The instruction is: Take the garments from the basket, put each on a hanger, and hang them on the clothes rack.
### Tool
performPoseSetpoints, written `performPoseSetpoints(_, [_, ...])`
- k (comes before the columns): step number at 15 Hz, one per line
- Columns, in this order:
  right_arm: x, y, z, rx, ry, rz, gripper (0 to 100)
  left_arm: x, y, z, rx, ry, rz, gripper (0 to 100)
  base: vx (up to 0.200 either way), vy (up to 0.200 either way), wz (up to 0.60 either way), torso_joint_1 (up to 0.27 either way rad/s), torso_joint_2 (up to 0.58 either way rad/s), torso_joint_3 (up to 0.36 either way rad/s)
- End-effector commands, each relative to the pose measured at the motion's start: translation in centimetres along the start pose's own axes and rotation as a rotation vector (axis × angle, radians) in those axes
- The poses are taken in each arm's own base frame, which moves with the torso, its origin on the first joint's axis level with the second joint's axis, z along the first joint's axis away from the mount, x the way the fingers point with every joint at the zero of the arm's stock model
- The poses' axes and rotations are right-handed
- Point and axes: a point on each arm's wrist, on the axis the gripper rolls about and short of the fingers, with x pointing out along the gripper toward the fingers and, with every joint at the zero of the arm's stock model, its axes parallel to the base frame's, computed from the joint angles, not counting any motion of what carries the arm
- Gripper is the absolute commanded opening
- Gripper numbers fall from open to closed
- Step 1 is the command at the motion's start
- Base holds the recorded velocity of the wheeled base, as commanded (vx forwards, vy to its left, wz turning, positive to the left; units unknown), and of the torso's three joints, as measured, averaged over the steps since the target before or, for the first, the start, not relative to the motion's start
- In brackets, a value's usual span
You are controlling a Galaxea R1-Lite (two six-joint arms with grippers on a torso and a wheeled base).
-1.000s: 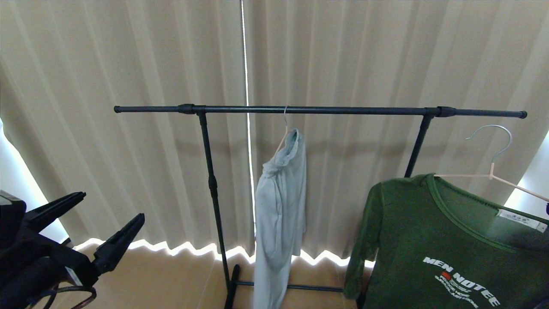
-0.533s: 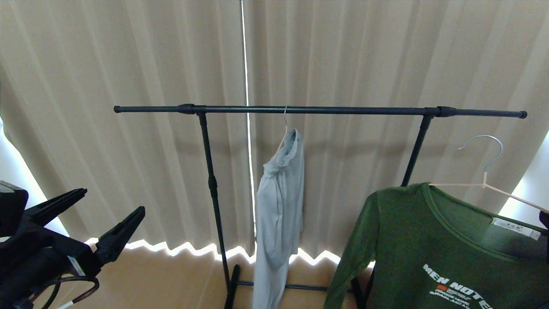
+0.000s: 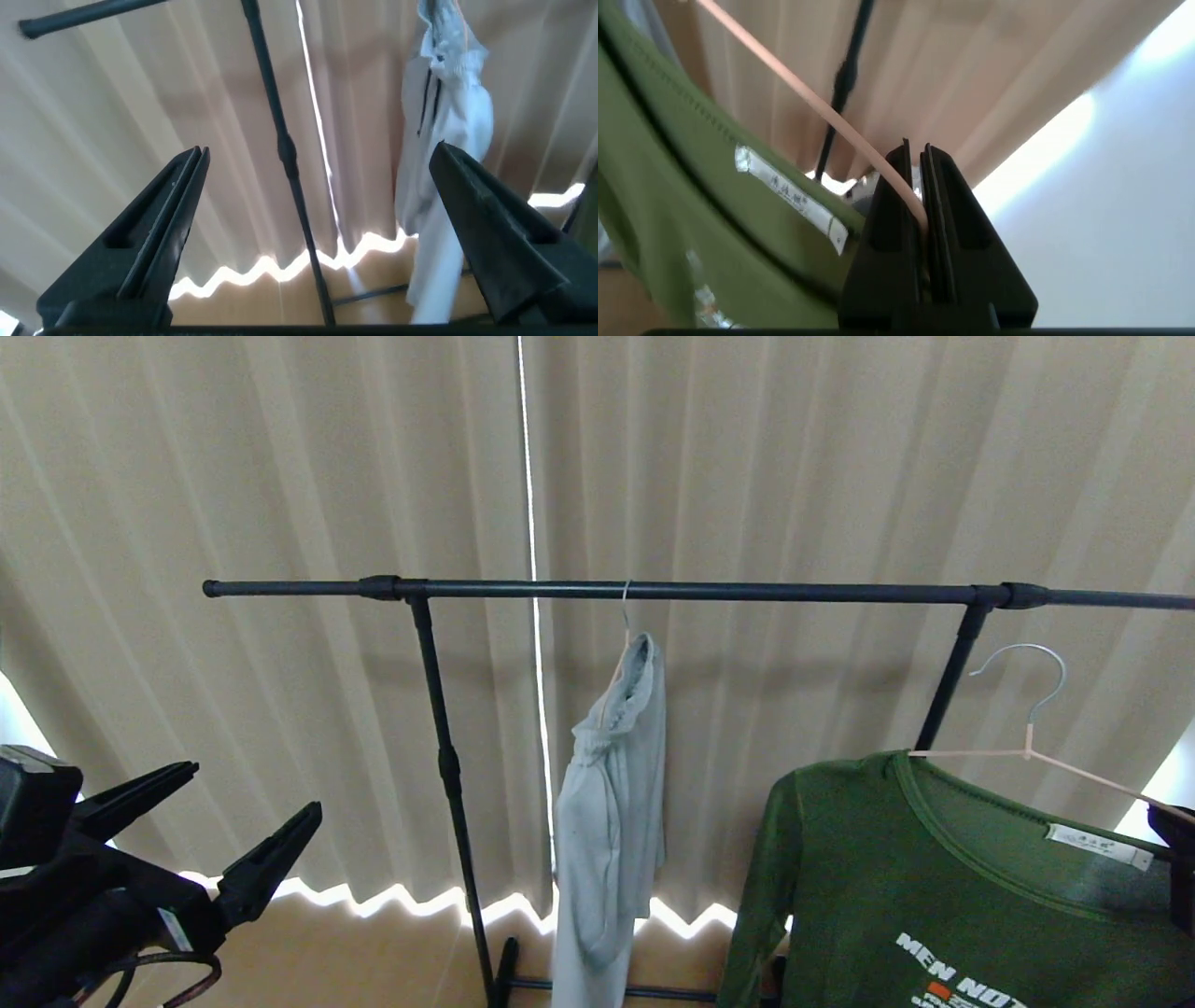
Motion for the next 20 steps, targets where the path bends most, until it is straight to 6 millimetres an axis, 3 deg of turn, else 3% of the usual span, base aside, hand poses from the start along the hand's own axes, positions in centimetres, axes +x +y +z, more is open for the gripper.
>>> performPoseSetpoints(1, [0.0,0.0,0.0,-0.001,-0.002,0.002,0,0.0,0.0,-0.2,0.001,0.008,-0.002,100,0.200,0.000,0.00,0.002,0.00,0.007])
performPoseSetpoints(7, [0.0,0.0,0.1,-0.001,-0.005,0.002,0,-0.1,0.0,-0.2,0.003,0.005,-0.002,100,0.200,0.000,0.00,0.003,0.00,0.004])
performPoseSetpoints(16, [0.1,0.2,1.2,0.040,-0.075,0.023,0,-0.9,0.0,-0.4,0.014,-0.007,0.001,100,0.000,0.000,0.00,0.000,0.00,0.000])
performPoseSetpoints(18, [0.9,0.4,2.1,0.069,-0.093,0.034,0,-1.5,-0.1,-0.4,0.015,-0.029,-0.021,100,0.000,0.000,0.00,0.000,0.00,0.000])
performPoseSetpoints(20, [3.0,0.7,2.0,0.060,-0.025,0.032,0,-1.8,-0.3,-0.5,0.014,-0.046,-0.093,100,0.000,0.000,0.00,0.000,0.00,0.000])
